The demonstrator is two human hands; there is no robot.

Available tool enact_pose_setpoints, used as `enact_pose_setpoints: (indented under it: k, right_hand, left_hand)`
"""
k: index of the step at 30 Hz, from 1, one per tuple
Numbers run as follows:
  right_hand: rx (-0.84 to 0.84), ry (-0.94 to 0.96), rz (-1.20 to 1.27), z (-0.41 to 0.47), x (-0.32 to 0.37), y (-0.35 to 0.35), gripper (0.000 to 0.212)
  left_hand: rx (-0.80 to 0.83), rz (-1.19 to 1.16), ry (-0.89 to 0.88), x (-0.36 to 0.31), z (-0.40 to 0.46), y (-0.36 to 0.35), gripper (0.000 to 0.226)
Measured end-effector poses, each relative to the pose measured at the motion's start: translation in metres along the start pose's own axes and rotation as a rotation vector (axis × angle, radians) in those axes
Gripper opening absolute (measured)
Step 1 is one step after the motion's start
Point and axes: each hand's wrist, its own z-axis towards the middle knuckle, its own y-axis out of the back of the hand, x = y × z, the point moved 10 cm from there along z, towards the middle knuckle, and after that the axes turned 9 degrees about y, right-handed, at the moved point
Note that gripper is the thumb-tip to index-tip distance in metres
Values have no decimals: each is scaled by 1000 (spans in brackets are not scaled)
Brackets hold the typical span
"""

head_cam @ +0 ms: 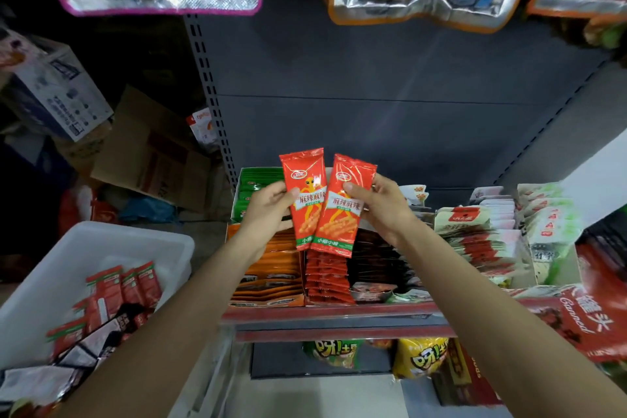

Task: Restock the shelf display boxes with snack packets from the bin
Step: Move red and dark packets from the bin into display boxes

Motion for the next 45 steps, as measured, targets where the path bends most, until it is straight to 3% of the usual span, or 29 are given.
enact_pose_setpoints:
  k: [6,8,11,14,19,23,26,28,30,35,37,40,45]
  right_hand:
    - [77,-8,130,4,3,-19,24]
    - [39,50,61,10,8,-21,30]
    - [-58,166,-40,18,23,-15,41]
    - [-61,205,-135,24,27,-14,32]
    - [-67,210,-237,25,10,-12,27]
    - [51,281,-571,22,3,-21,15]
    - [146,371,-946,20,-3,-27,15]
    - [237,439,-1145,18,-6,-39,20]
    - [300,423,-1298,18,-12,-44,30]
    - [356,345,-1711,17,-23,-50,29]
    - [385,262,-1684,15,-25,-58,31]
    - [411,143,-1337,7,-24,-79,44]
    - [341,292,-1142,-11,-14,-153,35]
  left_hand:
    - [18,73,-32,-8,7,0,18]
    - [37,143,-75,-19,10,-9,18]
    - [-62,335,-196,-41,17,-10,20]
    - [-127,395,-231,-47,22,-6,25]
    - [-102,453,-178,-24,31,-10,19]
    - [-108,531,-172,-11,31,-9,27]
    - [-191,643,-330,-19,19,-8,33]
    - [-170,720,-397,-21,15,-17,25]
    - [-105,822,-385,-14,17,-27,17]
    - [-82,895,-279,2,21,-19,21]
    - [-122,874,-304,-1,15,-4,20]
    - [-194,785,-333,-8,-1,31,19]
    - [-334,732,-307,-3,-34,105,17]
